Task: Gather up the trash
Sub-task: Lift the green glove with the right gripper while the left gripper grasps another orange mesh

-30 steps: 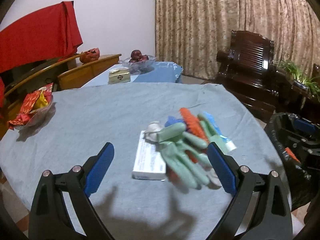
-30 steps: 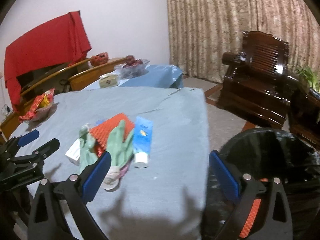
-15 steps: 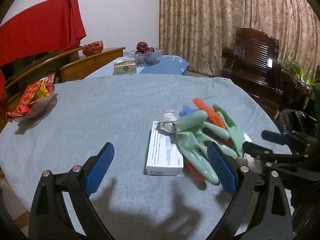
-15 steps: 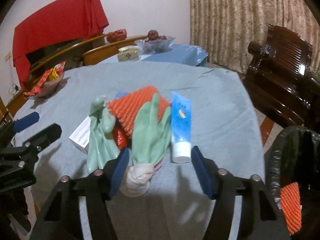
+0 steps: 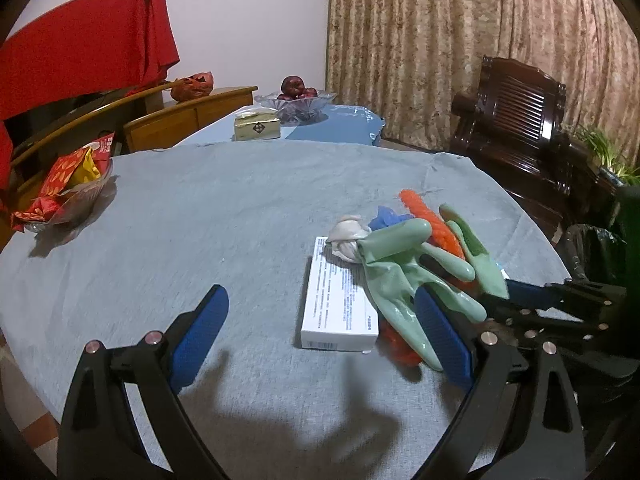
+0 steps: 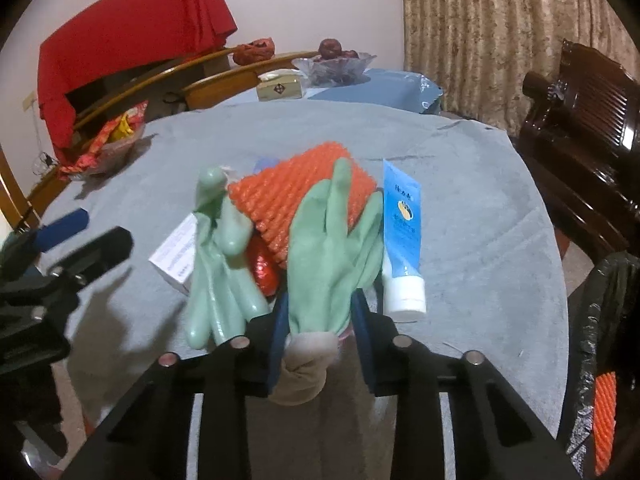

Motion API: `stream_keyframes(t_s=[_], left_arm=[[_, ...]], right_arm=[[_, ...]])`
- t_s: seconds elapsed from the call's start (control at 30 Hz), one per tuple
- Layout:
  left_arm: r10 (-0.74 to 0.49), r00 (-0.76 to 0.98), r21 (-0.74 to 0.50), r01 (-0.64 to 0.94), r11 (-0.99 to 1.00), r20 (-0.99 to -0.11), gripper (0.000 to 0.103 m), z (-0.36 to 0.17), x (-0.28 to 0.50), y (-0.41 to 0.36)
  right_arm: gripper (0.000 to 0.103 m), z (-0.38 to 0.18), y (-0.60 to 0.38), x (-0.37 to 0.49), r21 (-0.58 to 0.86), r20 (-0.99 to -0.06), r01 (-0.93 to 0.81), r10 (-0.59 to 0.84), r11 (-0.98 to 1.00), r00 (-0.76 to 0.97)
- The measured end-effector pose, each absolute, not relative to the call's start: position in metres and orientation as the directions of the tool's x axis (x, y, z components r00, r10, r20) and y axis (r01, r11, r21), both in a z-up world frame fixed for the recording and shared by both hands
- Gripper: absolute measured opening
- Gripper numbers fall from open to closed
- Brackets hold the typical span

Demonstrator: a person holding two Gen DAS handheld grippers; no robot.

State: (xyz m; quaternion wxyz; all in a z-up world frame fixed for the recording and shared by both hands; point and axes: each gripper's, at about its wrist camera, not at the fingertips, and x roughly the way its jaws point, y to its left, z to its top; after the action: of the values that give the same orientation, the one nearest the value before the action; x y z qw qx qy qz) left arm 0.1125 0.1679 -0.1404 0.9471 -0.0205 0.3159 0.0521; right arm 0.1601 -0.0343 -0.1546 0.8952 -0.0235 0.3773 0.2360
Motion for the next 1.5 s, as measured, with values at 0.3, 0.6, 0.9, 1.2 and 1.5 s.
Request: stream_keyframes(t_s=[0.3, 0.6, 0.9, 1.2, 1.5], left_arm=[[0.051, 0.813, -0.021, -0.078, 0.997, -0.58, 0.091, -0.131, 0.112, 0.157], [0.006, 0.822, -0.036, -0.033, 0.999, -0.57, 0.091, -0.126, 0.124, 0.136], [0.009, 0.806, -0.022, -0.027, 0.999, -0.592, 0.091, -0.136, 0.162, 0.119], [0.007, 0.767, -0.037, -0.041, 0.998, -0.641, 0.069, -0.156, 0.182, 0.121], [-0.032, 0.77, -0.101, -0.042, 0.994, -0.637, 0.03, -0.157, 0.169, 0.134]], right_arm=[[0.029, -0.118, -0.053, 0.148, 0.172, -0.625, -0.435, 0.439, 0.884, 0.645], [0.029, -0.1, -0.076, 0.153, 0.156, -0.593, -0.383, 0.397, 0.91, 0.7], [0.029, -0.115, -0.087, 0.167, 0.143, -0.621, -0.353, 0.361, 0.925, 0.696], [0.029, -0.123, -0.088, 0.17, 0.137, -0.628, -0.354, 0.358, 0.925, 0.691], [0.029, -0.125, -0.088, 0.17, 0.141, -0.632, -0.356, 0.36, 0.924, 0.686]])
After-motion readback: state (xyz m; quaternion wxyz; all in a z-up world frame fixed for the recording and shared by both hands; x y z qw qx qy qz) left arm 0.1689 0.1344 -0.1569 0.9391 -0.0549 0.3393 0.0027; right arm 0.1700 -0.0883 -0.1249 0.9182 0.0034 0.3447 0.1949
